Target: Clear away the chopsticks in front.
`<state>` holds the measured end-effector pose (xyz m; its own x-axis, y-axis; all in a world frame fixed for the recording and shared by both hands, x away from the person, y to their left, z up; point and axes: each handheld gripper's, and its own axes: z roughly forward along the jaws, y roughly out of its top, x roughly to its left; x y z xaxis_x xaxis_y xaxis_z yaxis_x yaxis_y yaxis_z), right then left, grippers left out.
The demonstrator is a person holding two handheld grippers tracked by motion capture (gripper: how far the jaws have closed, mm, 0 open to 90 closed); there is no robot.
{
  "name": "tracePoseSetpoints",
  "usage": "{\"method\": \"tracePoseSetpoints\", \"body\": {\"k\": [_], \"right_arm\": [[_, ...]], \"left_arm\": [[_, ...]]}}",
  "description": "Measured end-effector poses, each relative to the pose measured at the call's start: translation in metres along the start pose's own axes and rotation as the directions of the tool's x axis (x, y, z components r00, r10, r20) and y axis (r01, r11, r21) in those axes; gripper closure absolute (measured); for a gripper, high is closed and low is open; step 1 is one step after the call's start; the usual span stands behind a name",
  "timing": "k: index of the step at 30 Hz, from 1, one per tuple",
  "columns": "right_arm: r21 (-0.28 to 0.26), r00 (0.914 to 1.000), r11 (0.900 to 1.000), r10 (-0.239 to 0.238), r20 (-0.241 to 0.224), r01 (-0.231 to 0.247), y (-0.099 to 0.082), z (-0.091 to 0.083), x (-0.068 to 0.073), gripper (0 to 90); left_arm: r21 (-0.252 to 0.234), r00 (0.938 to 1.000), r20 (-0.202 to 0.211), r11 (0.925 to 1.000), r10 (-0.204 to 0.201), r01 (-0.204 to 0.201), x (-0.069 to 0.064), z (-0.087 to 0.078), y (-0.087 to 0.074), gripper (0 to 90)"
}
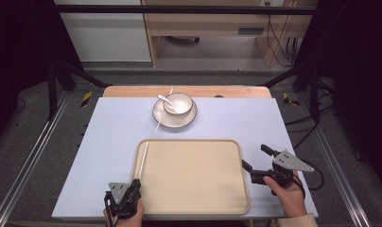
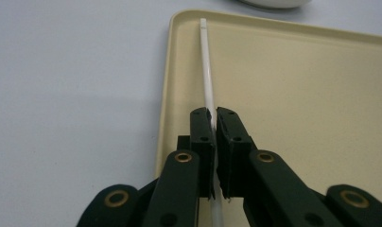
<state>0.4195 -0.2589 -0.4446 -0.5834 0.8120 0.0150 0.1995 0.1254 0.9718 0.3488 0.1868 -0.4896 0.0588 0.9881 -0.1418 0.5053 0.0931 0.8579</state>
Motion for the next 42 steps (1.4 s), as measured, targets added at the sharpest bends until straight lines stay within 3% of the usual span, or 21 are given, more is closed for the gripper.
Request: {"method": "tracePoseSetpoints", "body": {"k": [2,10,11,13,15,17,20,25,26,27,28,29,30,31,32,33,35,36,38,39,42], "right_arm": [[-0.001,1.0000,1.0000,0.000,-0.001,0.000,0.000,0.000,0.000,7.1],[0.001,1.0000,1.0000,-0.003,0.001,0.003,0.000,0.000,-0.001,7.1],[0.003,1.0000,1.0000,-0.002,0.002,0.002,0.000,0.000,-0.001,7.1],[0.006,1.0000,1.0000,-0.008,0.004,0.008,-0.001,0.000,-0.001,7.1],[0.005,0.9999,0.9999,-0.011,0.003,0.011,-0.001,0.001,-0.001,7.0],[0.007,0.9999,0.9999,-0.011,0.004,0.011,-0.001,0.001,-0.001,7.1],[0.010,0.9999,0.9999,-0.012,0.005,0.012,-0.001,0.001,-0.001,7.1],[0.014,0.9997,0.9997,-0.022,0.004,0.022,-0.002,0.001,-0.001,7.0],[0.014,0.9997,0.9997,-0.022,0.004,0.022,-0.002,0.001,-0.001,7.0],[0.020,0.9993,0.9992,-0.036,0.008,0.036,-0.002,0.001,0.000,7.0],[0.024,0.9991,0.9989,-0.042,0.007,0.041,-0.002,0.002,0.000,6.9],[0.028,0.9988,0.9984,-0.049,0.009,0.048,-0.002,0.002,0.000,6.9],[0.028,0.9988,0.9984,-0.049,0.009,0.048,-0.002,0.002,0.000,6.9],[0.032,0.9985,0.9980,-0.054,0.007,0.054,-0.002,0.003,0.001,6.9],[0.032,0.9982,0.9977,-0.060,0.007,0.060,-0.002,0.003,0.002,6.8],[0.034,0.9980,0.9975,-0.063,0.004,0.063,-0.002,0.004,0.002,6.7],[0.039,0.9979,0.9971,-0.065,0.005,0.065,-0.002,0.004,0.003,6.7],[0.039,0.9979,0.9971,-0.065,0.005,0.065,-0.002,0.004,0.003,6.7],[0.043,0.9977,0.9969,-0.067,0.005,0.067,-0.003,0.005,0.004,6.5],[0.043,0.9976,0.9967,-0.069,0.004,0.069,-0.003,0.005,0.005,6.4],[0.045,0.9975,0.9966,-0.070,0.006,0.070,-0.003,0.005,0.005,6.2]], "left_arm": [[-0.003,0.9999,-0.003,0.9999,-0.010,0.010,0.000,0.000,0.000,73.3],[-0.023,0.9988,0.041,0.9994,0.027,-0.026,0.000,-0.002,0.017,59.3],[-0.010,0.9956,0.070,0.9980,0.063,-0.062,-0.001,0.003,0.026,57.2],[-0.013,0.9943,0.078,0.9973,0.073,-0.073,-0.001,0.005,0.031,53.1],[-0.014,0.9891,0.115,0.9957,0.092,-0.091,-0.004,0.014,0.046,51.8],[-0.009,0.9839,0.127,0.9920,0.126,-0.126,-0.006,0.020,0.058,49.0],[-0.004,0.9790,0.149,0.9902,0.139,-0.140,-0.006,0.029,0.068,44.5],[0.023,0.9598,0.177,0.9739,0.218,-0.226,-0.005,0.060,0.095,33.5],[0.023,0.9598,0.177,0.9739,0.218,-0.226,-0.005,0.060,0.095,30.7],[0.036,0.9477,0.195,0.9636,0.253,-0.265,-0.003,0.071,0.103,28.3],[0.034,0.9473,0.203,0.9652,0.248,-0.259,-0.003,0.076,0.107,25.8],[0.040,0.9419,0.211,0.9605,0.261,-0.275,-0.002,0.080,0.111,23.7],[0.040,0.9419,0.211,0.9605,0.261,-0.275,-0.002,0.080,0.111,22.1],[0.031,0.9329,0.216,0.9530,0.288,-0.301,0.000,0.088,0.120,20.9],[0.020,0.9285,0.216,0.9493,0.302,-0.314,0.000,0.091,0.125,20.0],[0.006,0.9270,0.226,0.9511,0.300,-0.309,0.000,0.094,0.130,19.9],[-0.028,0.9139,0.268,0.9507,0.305,-0.309,-0.002,0.102,0.141,20.8],[-0.028,0.9139,0.268,0.9507,0.305,-0.309,-0.002,0.102,0.141,21.9],[-0.049,0.9042,0.290,0.9484,0.314,-0.313,-0.004,0.111,0.150,21.9],[-0.054,0.9031,0.301,0.9511,0.306,-0.304,-0.007,0.121,0.159,21.9],[-0.051,0.8916,0.271,0.9305,0.362,-0.363,-0.013,0.134,0.169,21.8]]}}
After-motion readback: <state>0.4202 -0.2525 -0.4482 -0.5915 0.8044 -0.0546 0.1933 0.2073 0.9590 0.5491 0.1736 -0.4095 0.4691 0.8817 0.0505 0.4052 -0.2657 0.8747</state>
